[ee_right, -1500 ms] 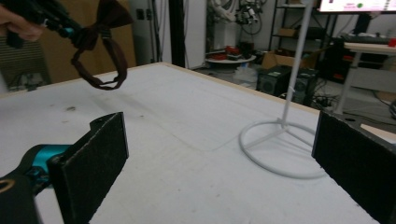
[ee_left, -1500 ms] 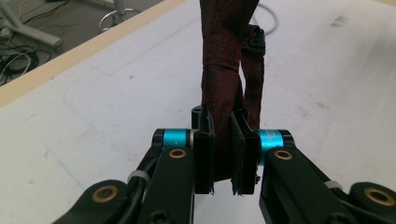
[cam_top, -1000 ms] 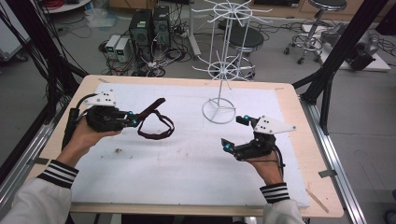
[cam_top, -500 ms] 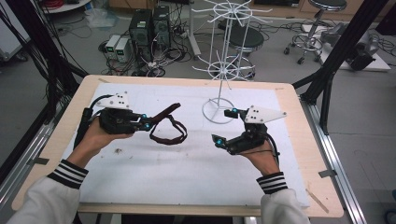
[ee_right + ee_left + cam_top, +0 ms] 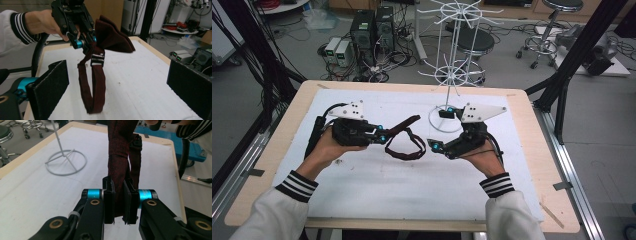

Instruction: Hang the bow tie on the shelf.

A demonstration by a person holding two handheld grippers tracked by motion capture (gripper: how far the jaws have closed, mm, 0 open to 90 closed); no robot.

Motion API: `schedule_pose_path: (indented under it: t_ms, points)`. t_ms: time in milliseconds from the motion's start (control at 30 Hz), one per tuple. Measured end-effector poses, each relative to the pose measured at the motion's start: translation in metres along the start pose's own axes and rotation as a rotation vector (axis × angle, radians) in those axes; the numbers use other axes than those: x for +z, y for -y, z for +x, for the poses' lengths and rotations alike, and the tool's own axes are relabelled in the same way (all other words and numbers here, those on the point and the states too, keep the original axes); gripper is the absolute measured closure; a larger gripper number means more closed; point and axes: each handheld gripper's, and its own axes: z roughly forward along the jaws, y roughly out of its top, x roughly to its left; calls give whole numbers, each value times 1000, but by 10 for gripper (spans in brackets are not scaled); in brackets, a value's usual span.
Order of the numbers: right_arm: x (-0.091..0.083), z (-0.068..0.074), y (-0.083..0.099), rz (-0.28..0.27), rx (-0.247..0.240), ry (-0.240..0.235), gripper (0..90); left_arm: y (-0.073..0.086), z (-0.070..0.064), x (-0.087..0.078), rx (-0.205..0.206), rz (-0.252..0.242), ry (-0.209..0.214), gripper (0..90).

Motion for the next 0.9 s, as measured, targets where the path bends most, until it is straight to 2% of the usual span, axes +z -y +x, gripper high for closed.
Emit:
schedule_pose_path:
  t_ms: [300, 400, 467, 567, 733, 800, 900]
  points:
    - [11, -1, -10, 6, -8, -31, 60, -5, -6, 8, 21, -10, 29, 812]
    - [14, 0, -12, 12, -5, -49, 170, -7, -7, 10, 27, -14, 37, 812]
    - [17, 0, -14, 10, -14, -47, 171, -7, -9, 11, 28, -16, 41, 812]
    - [18, 0, -15, 9, -16, -57, 223, -8, -9, 12, 34, -13, 45, 812]
    - [19, -1, -15, 13, -26, -66, 405, -8, -9, 12, 35, -8, 42, 812]
    - [19, 0, -15, 13, -37, -47, 481, -7, -9, 11, 31, -11, 40, 811]
    - [18, 1, -16, 14, -54, -43, 647, -7, -8, 9, 25, -18, 37, 811]
